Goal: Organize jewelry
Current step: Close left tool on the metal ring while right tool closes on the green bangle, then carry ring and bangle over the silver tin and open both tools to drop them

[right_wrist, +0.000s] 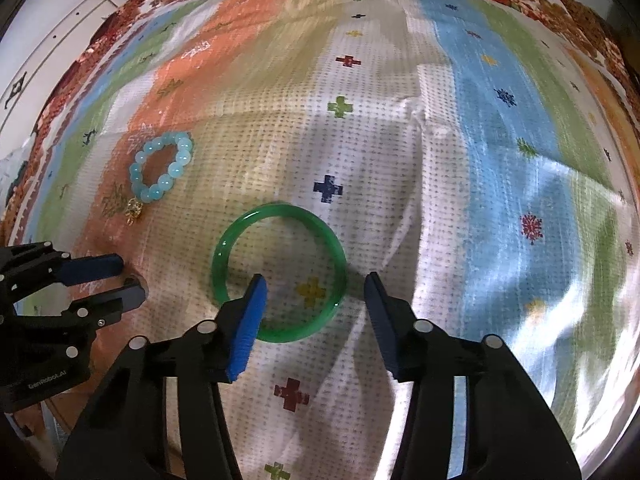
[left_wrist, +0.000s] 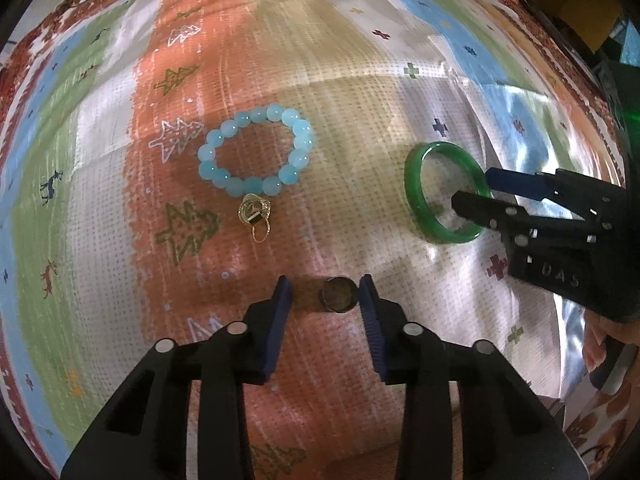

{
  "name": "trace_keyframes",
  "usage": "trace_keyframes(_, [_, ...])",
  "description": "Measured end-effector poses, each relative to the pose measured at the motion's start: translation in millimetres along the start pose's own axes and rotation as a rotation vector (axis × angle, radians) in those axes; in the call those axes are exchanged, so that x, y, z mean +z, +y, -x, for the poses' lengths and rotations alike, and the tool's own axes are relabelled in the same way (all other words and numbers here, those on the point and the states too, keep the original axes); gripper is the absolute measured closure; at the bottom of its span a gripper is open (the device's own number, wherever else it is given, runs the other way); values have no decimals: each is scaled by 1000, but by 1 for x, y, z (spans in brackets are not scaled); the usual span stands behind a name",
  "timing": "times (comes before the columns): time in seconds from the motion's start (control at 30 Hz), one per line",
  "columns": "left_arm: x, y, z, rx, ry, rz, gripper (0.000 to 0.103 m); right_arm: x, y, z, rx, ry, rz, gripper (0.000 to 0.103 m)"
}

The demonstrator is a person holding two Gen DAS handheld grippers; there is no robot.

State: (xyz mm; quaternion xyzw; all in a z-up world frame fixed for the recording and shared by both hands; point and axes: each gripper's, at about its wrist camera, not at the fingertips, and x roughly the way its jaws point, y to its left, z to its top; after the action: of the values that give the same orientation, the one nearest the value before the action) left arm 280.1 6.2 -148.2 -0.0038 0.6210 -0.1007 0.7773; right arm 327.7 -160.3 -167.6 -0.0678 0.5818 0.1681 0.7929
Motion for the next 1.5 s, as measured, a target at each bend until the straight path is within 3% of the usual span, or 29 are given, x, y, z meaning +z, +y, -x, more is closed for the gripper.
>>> trace_keyframes(0.1, [-1,-1,0,-2,4,4,80,-1,-3,1,-15,-1,-1,70])
trace_keyframes(0.2, [0,-2,-1,-5,4,7,84,-1,-4,2,-19,-1,0,89])
trace_keyframes(0.4, [0,-3,1,1,0,12,84,-2,-1,5,-31,-16,26,95])
trace_keyframes(1.07, [-15,8,48,-30,-81,73,85,-20,13,51,-25,-111,40,94])
trace_keyframes(1.27, [-25,-8,66,4,-128,28,85,-28,18,67,-17,-140,33,94])
trace_keyframes(1.5, [-38,-18,89,-5,-171,8,85,-40,22,86,-13,-177,42,94])
